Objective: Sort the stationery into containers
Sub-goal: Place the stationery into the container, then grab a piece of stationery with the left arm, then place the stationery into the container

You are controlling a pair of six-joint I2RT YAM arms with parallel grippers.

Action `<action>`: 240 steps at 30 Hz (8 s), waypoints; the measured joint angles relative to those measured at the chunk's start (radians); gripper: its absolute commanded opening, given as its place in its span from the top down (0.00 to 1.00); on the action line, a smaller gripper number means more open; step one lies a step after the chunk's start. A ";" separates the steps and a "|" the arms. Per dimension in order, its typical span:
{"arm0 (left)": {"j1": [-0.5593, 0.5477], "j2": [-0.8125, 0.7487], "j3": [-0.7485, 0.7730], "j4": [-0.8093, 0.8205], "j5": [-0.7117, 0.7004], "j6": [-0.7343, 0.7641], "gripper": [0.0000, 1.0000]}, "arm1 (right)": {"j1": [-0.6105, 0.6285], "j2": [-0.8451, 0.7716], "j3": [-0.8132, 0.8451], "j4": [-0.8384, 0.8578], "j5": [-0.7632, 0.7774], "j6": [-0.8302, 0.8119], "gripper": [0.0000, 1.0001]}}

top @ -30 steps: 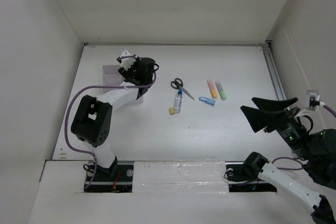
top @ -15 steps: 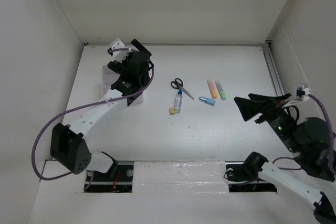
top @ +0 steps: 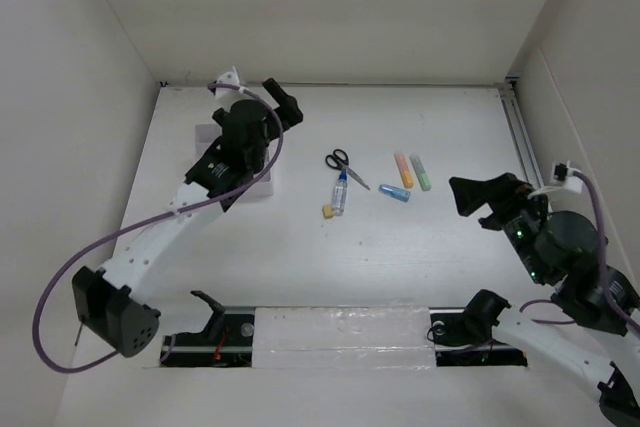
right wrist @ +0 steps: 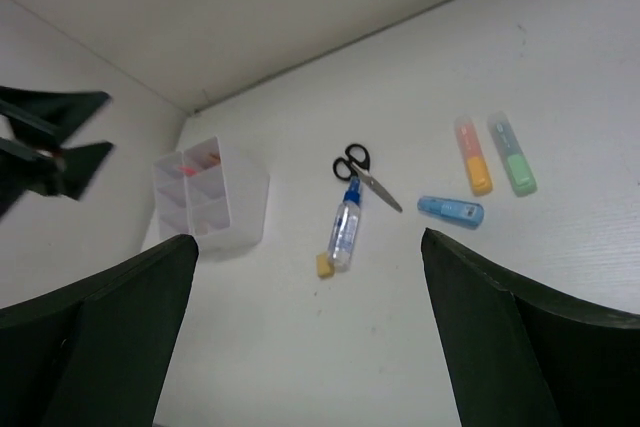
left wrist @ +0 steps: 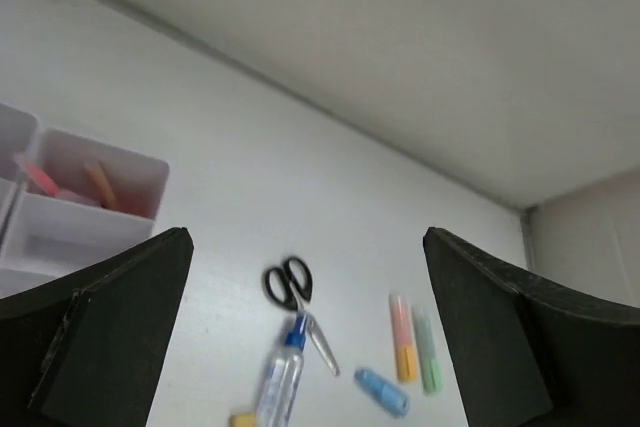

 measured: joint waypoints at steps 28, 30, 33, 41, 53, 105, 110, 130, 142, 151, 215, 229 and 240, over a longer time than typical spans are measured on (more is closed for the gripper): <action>-0.209 0.804 0.386 -0.421 0.162 -0.009 0.03 | 0.000 -0.101 0.013 -0.085 -0.064 -0.043 0.00; -0.208 0.843 0.415 -0.437 0.167 0.003 0.06 | 0.000 -0.108 0.003 -0.079 -0.079 -0.047 0.00; -0.203 0.900 0.467 -0.466 0.186 0.022 0.11 | 0.000 -0.134 -0.016 -0.079 -0.094 -0.050 0.00; -0.186 0.971 0.555 -0.537 0.244 0.073 0.24 | 0.000 -0.207 -0.030 -0.071 -0.110 -0.050 0.00; -0.168 1.036 0.645 -0.671 0.342 0.144 0.27 | 0.000 -0.278 -0.035 -0.062 -0.156 -0.047 0.00; 0.031 0.426 0.570 -0.507 0.076 0.055 1.00 | 0.000 -0.320 0.018 -0.076 -0.197 -0.089 0.00; 0.065 0.198 0.334 -0.304 -0.167 -0.008 1.00 | 0.000 -0.282 0.017 -0.056 -0.212 -0.100 0.00; 0.382 0.235 0.065 0.151 -0.447 0.011 1.00 | 0.000 -0.261 -0.028 0.015 -0.284 -0.116 0.00; 0.393 0.365 0.011 0.201 -0.454 -0.008 1.00 | 0.000 -0.261 -0.047 0.026 -0.286 -0.118 0.00; 0.393 0.410 -0.040 0.229 -0.492 -0.083 1.00 | 0.000 -0.264 -0.048 0.024 -0.286 -0.118 0.00; 0.353 0.520 -0.054 0.327 -0.587 -0.069 0.71 | 0.000 -0.323 -0.014 -0.029 -0.309 -0.145 0.00; 0.353 0.456 -0.002 0.199 -0.575 -0.100 0.08 | 0.000 -0.334 -0.014 -0.026 -0.309 -0.145 0.00; 0.336 0.222 0.253 -0.272 -0.377 -0.292 0.00 | 0.000 -0.164 -0.065 -0.004 -0.261 -0.137 0.00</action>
